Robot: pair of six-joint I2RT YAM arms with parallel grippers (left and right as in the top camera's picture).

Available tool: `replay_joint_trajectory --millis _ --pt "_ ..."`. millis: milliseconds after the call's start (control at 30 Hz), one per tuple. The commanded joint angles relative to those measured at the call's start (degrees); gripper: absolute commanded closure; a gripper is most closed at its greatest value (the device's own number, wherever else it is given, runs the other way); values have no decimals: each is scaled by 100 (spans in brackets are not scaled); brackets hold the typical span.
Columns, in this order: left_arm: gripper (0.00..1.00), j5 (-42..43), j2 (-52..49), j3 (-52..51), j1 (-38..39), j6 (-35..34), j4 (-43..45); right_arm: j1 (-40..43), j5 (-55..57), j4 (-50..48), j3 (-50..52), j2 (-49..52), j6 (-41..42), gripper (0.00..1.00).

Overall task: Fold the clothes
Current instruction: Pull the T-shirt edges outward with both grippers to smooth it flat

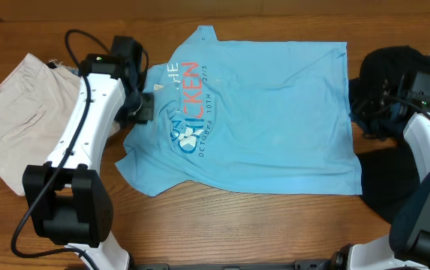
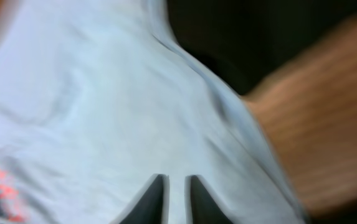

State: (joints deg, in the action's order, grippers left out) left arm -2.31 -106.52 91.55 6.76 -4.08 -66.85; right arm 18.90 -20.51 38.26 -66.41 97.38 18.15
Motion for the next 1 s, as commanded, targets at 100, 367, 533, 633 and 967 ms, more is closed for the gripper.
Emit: replay_joint_trajectory --millis 100,367,533,633,967 --pt "82 1602 -496 -4 232 675 1891 -535 -352 -1257 -127 879 9 96" --pt "89 1860 -1663 -4 313 835 2358 -170 2140 -1292 -127 1797 11 96" --pt "86 1888 -1768 2 315 835 2367 520 1965 -1093 -140 1779 70 96" --pt "78 1891 -1740 90 313 831 2404 673 603 -1095 -225 1700 -520 81" --pt "58 2138 -1794 656 313 361 3491 649 -1657 -1056 -450 466 -621 56"
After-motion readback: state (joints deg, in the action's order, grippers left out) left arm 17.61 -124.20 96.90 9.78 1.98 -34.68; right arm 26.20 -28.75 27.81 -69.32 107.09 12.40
